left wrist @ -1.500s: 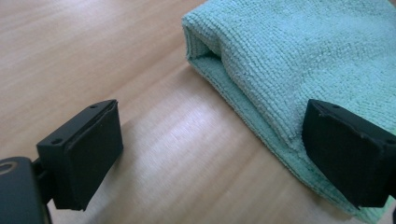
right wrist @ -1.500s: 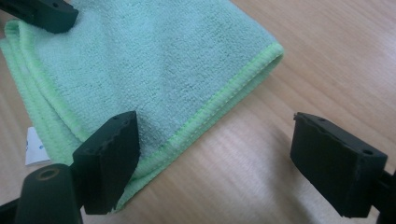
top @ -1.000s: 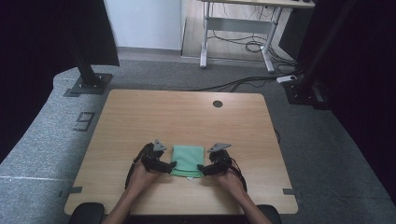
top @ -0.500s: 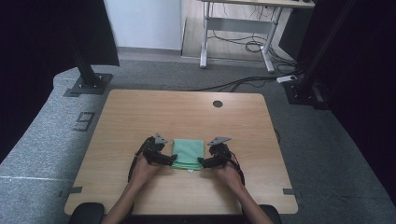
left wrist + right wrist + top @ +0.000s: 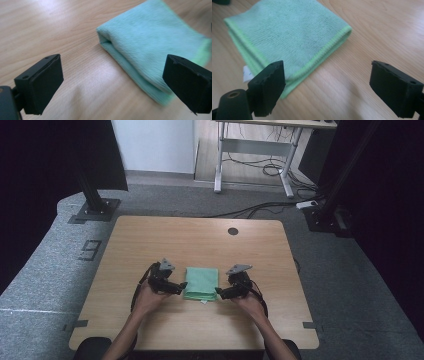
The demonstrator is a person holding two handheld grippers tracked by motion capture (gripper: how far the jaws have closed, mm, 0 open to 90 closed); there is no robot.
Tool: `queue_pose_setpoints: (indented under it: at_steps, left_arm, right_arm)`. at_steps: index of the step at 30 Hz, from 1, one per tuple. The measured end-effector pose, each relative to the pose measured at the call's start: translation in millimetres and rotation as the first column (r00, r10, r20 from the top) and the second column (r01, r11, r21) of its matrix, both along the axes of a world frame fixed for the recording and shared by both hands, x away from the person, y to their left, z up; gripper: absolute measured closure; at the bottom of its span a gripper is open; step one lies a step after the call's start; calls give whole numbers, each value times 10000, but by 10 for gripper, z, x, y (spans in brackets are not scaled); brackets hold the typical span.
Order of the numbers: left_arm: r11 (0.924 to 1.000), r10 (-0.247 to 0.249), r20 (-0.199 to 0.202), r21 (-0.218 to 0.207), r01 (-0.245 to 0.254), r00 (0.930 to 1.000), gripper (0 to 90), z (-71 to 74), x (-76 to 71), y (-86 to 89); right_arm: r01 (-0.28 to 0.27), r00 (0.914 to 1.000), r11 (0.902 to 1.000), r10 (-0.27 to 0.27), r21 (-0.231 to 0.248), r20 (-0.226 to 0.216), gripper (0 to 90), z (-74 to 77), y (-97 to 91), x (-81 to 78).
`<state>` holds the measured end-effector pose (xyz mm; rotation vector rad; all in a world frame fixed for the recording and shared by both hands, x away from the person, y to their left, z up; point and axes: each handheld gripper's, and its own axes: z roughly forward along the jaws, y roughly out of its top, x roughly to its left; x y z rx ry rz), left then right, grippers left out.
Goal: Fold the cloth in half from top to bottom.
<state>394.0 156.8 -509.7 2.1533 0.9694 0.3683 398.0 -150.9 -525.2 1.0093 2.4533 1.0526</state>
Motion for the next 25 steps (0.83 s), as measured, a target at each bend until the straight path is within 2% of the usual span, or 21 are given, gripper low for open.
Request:
queue_pose_setpoints:
  at_steps: [1,4,8,12,17,19,20,22,25]
  left_arm:
    - [10000,-42,-31,-3,42,10000,24,14,-36,14]
    - [9986,-287,-79,453,290,9996,0,-6,-184,85]
    - [9976,-219,-352,642,241,9991,0,-154,-382,229]
    - [9949,1,-433,1005,43,9991,0,-296,-505,342]
    - [9940,188,-439,1083,-140,9989,0,-374,-544,417]
    - [9965,230,-459,814,-192,9987,0,-393,-542,442]
    - [9961,253,-438,859,-215,9987,0,-392,-544,443]
    - [9959,246,-395,885,-210,9989,0,-393,-550,438]
    - [9962,257,-463,847,-217,9986,0,-393,-543,443]
  right_arm:
    - [41,10000,10000,-41,25,50,106,26,-46,-39]
    - [190,9997,9998,-189,-65,150,56,51,-163,-136]
    - [503,9986,9985,-499,-226,175,1,2,-366,-285]
    - [746,9972,9966,-748,-358,-40,0,-107,-546,-401]
    - [1042,9942,9933,-1054,-504,-208,0,-231,-682,-464]
    - [1101,9933,9926,-1117,-517,-295,0,-274,-706,-467]
    - [1170,9927,9927,-1177,-282,-252,0,-293,-724,-471]
    - [1242,9922,9922,-1244,-132,-88,0,-313,-749,-477]
    - [1237,9923,9923,-1238,-111,-15,0,-318,-755,-479]
